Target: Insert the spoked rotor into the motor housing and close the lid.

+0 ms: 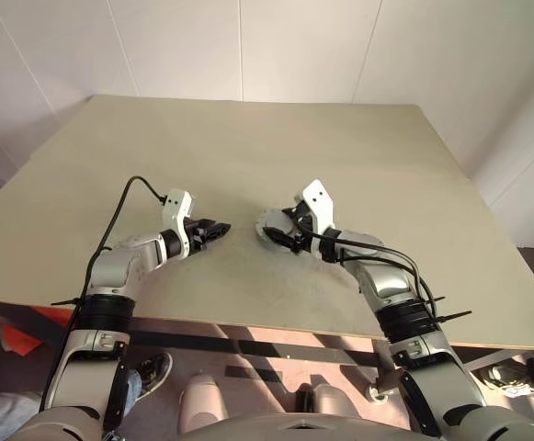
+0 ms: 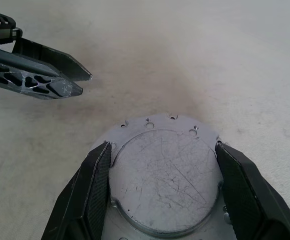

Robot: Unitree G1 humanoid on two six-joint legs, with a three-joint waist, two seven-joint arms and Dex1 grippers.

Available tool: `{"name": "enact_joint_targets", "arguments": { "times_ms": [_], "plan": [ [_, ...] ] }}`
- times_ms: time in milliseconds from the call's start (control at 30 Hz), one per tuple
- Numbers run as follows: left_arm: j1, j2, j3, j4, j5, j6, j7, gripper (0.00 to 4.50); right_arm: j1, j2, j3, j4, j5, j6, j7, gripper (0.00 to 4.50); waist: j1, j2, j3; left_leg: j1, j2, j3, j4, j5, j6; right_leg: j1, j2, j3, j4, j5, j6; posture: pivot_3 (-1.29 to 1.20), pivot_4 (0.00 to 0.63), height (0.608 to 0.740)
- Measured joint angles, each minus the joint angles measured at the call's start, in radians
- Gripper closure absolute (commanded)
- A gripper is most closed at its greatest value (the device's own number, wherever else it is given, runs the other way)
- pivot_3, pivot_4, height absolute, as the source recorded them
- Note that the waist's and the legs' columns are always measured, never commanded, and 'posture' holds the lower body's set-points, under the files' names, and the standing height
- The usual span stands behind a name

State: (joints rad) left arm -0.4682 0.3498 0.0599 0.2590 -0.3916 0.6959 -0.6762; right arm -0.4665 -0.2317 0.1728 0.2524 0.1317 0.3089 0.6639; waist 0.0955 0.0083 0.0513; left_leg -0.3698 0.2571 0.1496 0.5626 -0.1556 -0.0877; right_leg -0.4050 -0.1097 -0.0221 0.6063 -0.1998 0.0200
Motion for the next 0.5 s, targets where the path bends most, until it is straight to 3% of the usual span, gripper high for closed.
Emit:
{"name": "enact_joint_targets", "arguments": {
  "times_ms": [500],
  "plan": [
    [0.0, 0.0, -0.001, 0.0, 0.0, 0.0, 0.0, 1.75, -0.001, 0.003, 0.001, 0.0, -0.012, -0.008, -0.008, 1.32, 0.0, 0.0, 0.0, 0.0, 0.0, 0.0, 0.0, 0.0, 0.0, 0.0, 0.0, 0.0, 0.0, 0.0, 0.0, 0.0, 0.0, 0.74]
  ]
}}
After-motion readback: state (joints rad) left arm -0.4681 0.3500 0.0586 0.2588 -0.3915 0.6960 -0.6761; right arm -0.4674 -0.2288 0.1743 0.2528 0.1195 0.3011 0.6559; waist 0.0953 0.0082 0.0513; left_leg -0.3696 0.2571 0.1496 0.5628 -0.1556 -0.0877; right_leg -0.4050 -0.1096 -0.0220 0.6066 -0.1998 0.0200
